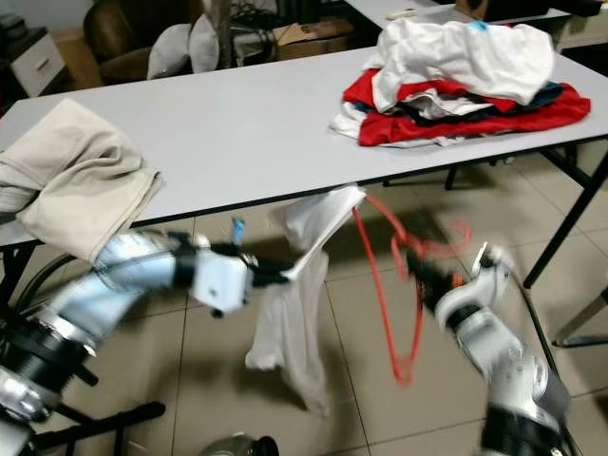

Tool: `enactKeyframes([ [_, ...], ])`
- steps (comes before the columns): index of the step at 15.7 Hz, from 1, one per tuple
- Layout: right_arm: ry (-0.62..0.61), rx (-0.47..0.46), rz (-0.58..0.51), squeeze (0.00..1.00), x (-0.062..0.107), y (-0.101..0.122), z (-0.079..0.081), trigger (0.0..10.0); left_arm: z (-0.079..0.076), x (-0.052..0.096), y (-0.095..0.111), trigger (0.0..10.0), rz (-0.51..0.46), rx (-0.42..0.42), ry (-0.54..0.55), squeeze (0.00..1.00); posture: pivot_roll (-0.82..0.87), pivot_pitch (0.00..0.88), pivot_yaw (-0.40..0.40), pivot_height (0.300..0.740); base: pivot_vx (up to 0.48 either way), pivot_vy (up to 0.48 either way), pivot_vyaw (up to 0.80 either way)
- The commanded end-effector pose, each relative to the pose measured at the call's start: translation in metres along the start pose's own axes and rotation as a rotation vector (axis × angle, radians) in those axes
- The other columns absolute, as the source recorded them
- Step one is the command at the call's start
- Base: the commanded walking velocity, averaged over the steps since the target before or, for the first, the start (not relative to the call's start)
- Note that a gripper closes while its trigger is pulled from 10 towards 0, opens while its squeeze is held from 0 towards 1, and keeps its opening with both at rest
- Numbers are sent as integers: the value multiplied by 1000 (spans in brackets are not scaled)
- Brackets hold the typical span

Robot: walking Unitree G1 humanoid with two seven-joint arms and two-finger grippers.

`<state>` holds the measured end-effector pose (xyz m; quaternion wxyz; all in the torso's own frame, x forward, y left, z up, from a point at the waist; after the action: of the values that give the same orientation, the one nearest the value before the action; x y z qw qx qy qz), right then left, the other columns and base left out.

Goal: Hang hanger

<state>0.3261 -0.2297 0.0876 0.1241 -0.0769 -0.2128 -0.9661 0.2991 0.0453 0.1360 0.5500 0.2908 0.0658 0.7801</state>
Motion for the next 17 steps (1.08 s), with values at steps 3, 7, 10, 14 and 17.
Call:
enactKeyframes([
  [3, 58, -213, -137, 0, -30, 17, 45, 10000, -25, -15, -11, 0, 63, 59, 19, 0, -82, 0, 131, 740, 0, 0, 0],
  [7, 96, -308, -204, 0, -54, 24, 79, 10000, -27, -28, 9, 0, -2, 52, 49, 0, -76, 0, 113, 740, 0, 0, 0],
  [10, 110, -326, -286, 0, -60, 40, 92, 10000, -31, -31, 30, 0, -67, 73, 75, 0, -68, 0, 100, 740, 0, 0, 0],
  [14, 105, -153, -289, 0, -72, 38, 100, 10000, -15, -38, 46, 0, -128, 137, 164, 0, -65, 0, 90, 740, 0, 0, 0],
  [17, 116, -96, -300, 0, -78, 37, 109, 10000, -13, -39, 59, 0, -169, 136, 141, 0, -60, 0, 80, 740, 0, 0, 0],
])
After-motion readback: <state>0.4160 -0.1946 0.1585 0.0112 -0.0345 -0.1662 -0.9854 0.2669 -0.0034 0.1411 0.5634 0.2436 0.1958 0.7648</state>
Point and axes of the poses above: a point about 5 cm out from each wrist's last joint towards the gripper, its own x axis pointing back from the gripper into the wrist, its own y axis along the axis of the wrist's last joint, z = x × y, the point moved 5 cm from there along -x, pointing out of the wrist towards the gripper, and after that the axes turned 13 degrees about -x, right-handed, at the moved point
